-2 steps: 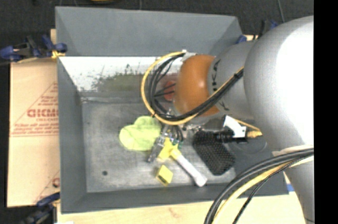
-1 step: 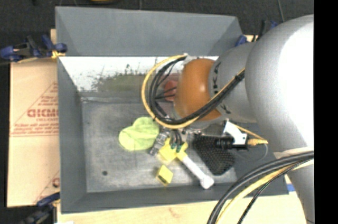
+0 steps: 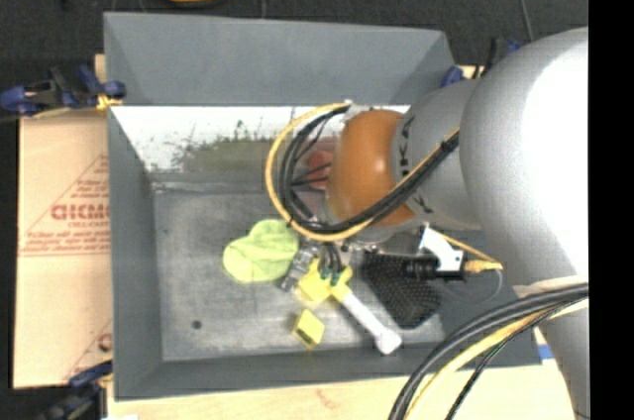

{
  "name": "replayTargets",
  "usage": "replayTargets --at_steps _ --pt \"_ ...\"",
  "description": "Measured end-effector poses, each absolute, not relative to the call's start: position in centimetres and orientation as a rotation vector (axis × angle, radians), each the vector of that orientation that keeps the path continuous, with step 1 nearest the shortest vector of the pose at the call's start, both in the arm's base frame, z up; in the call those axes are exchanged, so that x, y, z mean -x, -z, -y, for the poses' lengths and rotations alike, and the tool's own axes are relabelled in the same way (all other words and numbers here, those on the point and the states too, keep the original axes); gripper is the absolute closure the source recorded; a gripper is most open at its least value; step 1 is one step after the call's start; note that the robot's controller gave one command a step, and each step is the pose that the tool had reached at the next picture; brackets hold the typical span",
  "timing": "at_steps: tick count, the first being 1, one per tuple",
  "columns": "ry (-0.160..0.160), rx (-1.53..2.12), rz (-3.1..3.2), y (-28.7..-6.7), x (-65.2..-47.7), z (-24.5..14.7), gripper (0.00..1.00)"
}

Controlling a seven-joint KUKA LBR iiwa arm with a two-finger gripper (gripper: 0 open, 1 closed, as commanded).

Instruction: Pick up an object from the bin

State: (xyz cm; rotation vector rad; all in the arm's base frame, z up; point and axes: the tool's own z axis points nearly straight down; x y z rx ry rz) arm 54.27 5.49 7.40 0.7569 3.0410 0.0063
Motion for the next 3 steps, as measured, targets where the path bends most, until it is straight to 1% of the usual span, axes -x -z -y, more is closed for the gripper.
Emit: replayTargets --at_steps 1,2,3 --pt "-0.004 -0.757 -3.045 -7.9 -54.1 -5.5 1.0" --pt "0.002 -0.756 -3.054 -9.8 -53.9 -5.4 1.0" --pt "0.0 -0.753 -3.051 -11.8 -54.0 -5.4 1.0"
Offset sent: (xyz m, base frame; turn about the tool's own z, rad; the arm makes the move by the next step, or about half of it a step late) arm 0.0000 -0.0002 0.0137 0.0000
